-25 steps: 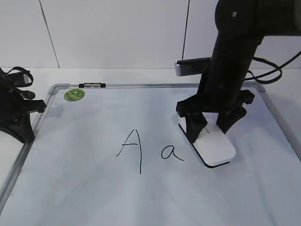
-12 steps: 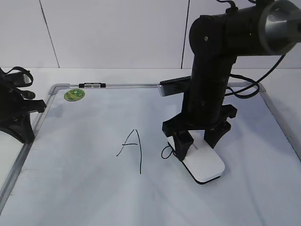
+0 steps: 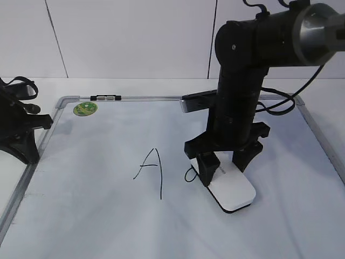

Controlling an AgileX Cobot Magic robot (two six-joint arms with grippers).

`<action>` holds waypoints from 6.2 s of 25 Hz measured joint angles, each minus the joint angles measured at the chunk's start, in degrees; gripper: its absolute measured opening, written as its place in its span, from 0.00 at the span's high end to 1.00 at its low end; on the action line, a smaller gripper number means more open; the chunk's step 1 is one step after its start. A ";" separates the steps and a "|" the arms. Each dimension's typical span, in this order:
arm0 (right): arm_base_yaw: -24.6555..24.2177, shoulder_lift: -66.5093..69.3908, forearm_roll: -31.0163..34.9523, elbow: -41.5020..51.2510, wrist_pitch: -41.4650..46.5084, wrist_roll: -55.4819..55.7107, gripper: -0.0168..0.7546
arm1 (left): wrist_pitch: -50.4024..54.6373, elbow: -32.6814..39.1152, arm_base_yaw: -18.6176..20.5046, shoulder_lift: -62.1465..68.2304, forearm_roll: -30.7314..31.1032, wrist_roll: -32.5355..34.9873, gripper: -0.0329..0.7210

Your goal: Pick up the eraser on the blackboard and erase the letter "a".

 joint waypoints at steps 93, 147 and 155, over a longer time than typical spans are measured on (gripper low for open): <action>-0.46 4.37 -0.96 -6.10 0.62 2.00 0.28 | 0.03 -0.14 0.00 0.13 0.00 0.00 0.91; -18.48 -14.15 -6.15 -4.76 0.82 5.35 0.28 | 0.03 -0.14 0.00 0.13 0.00 0.00 0.91; -19.76 -17.30 -9.04 3.38 0.82 6.36 0.28 | 0.03 -0.14 0.00 0.13 0.00 0.00 0.91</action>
